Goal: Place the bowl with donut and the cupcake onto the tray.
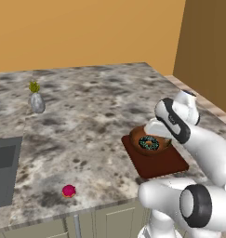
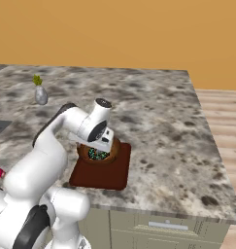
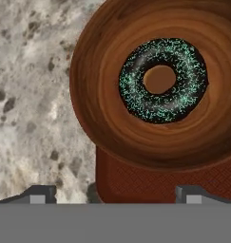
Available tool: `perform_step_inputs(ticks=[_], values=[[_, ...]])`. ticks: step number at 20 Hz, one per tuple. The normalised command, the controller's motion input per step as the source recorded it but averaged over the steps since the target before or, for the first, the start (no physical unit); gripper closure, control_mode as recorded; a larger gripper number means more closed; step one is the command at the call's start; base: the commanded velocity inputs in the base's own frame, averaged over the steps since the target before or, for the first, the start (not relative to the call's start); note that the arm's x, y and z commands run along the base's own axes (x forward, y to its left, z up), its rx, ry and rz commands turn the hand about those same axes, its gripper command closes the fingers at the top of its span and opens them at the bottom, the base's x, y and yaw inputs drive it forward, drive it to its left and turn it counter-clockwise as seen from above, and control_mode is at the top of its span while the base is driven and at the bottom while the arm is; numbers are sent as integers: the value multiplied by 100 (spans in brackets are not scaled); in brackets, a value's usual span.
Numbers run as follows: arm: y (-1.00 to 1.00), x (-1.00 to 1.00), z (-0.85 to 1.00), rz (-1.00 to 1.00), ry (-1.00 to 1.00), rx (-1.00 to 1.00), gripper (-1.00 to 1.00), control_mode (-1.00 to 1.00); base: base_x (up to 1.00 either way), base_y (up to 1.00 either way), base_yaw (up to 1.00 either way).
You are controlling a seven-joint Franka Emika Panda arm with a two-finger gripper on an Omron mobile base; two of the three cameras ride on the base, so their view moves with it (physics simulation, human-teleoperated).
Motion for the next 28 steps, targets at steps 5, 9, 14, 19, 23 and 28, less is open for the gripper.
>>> perform_step_inputs(ticks=[5,9,14,19,23,28], values=[[100,-41,0,6,0,-7,-100,-100,0,0,0],[100,-27,0,7,0,-7,-100,-100,0,0,0],[100,-9,0,10,0,-3,-100,-100,0,0,0],[100,0,0,13,4,-3,-100,-100,0,0,0],[100,0,15,12,12,-6,-100,-100,0,0,0],[100,-2,2,7,13,-11,-100,-100,0,0,0]])
